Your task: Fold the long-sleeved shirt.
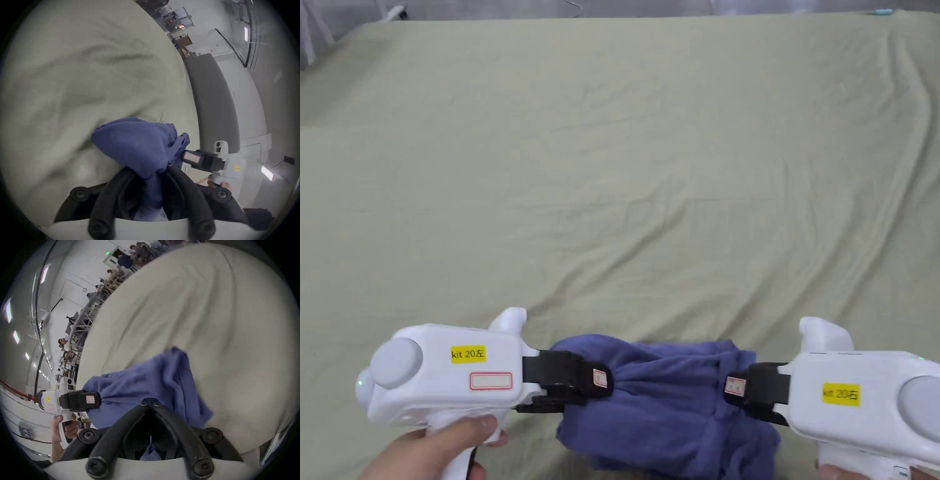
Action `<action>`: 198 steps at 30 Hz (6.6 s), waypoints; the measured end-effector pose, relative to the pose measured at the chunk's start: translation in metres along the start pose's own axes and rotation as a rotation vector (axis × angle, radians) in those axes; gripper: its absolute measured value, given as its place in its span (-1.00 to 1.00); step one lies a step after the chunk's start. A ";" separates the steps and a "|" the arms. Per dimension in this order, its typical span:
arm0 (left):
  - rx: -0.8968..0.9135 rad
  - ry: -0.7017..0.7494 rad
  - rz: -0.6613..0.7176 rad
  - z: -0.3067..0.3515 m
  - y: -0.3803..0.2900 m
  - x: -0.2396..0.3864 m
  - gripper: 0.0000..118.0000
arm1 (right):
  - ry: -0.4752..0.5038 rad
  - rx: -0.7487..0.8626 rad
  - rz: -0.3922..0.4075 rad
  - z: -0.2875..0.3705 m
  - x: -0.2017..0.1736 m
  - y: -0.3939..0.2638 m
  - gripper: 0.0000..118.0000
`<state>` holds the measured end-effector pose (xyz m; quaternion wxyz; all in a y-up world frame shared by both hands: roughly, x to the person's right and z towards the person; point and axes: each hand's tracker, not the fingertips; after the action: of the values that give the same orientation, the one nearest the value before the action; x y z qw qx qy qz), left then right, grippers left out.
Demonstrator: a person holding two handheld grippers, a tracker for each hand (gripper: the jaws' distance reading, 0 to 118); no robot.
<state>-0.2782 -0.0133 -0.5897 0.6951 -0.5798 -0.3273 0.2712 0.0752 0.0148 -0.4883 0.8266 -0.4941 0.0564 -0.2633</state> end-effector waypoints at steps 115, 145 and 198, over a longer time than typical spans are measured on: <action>1.140 0.510 -0.774 0.167 -0.280 0.393 1.00 | -0.200 0.948 0.426 0.405 -0.109 -0.123 1.00; 1.133 0.509 -0.772 0.170 -0.278 0.390 1.00 | -0.234 0.959 0.441 0.408 -0.116 -0.134 1.00; 1.123 0.480 -0.788 0.172 -0.281 0.398 1.00 | -0.255 0.935 0.391 0.415 -0.114 -0.127 1.00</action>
<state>-0.1568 0.3456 -0.2376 0.9866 -0.0182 -0.1618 -0.0072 0.0762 0.3495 -0.1898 0.9930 -0.0808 -0.0771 -0.0388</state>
